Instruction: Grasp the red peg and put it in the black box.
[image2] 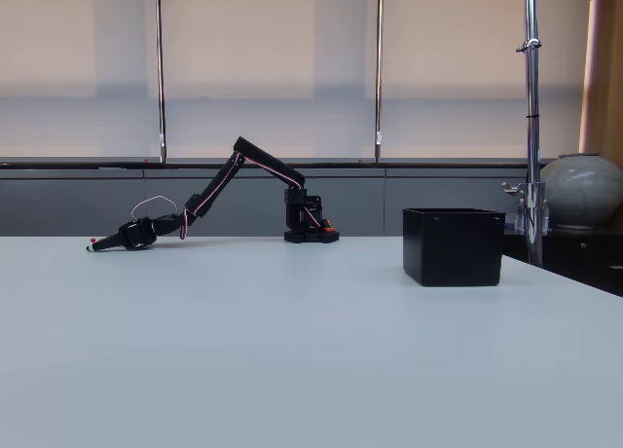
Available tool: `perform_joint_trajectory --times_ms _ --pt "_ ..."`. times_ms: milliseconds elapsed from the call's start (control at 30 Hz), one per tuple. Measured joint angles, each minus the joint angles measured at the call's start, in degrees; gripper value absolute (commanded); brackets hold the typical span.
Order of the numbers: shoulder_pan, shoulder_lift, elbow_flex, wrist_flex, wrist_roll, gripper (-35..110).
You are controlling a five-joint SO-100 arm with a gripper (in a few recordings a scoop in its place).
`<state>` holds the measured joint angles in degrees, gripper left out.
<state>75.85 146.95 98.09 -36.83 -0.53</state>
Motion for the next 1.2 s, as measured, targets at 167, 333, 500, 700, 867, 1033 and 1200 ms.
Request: perform_joint_trajectory --times_ms 167,333,500,700,867,1033,1200 --pt "0.00 0.00 0.09 0.00 0.26 0" --pt "0.00 0.00 0.00 0.00 0.44 0" --pt "0.00 -1.05 -2.02 -1.41 0.26 0" --pt "-0.09 -7.21 -16.96 -12.92 -2.29 0" --pt "-3.16 -19.78 -36.21 -17.14 -5.27 0" --pt "-8.44 -40.52 -53.88 -17.14 -7.73 0" --pt "-18.72 -62.93 -69.43 -17.14 -6.33 0"
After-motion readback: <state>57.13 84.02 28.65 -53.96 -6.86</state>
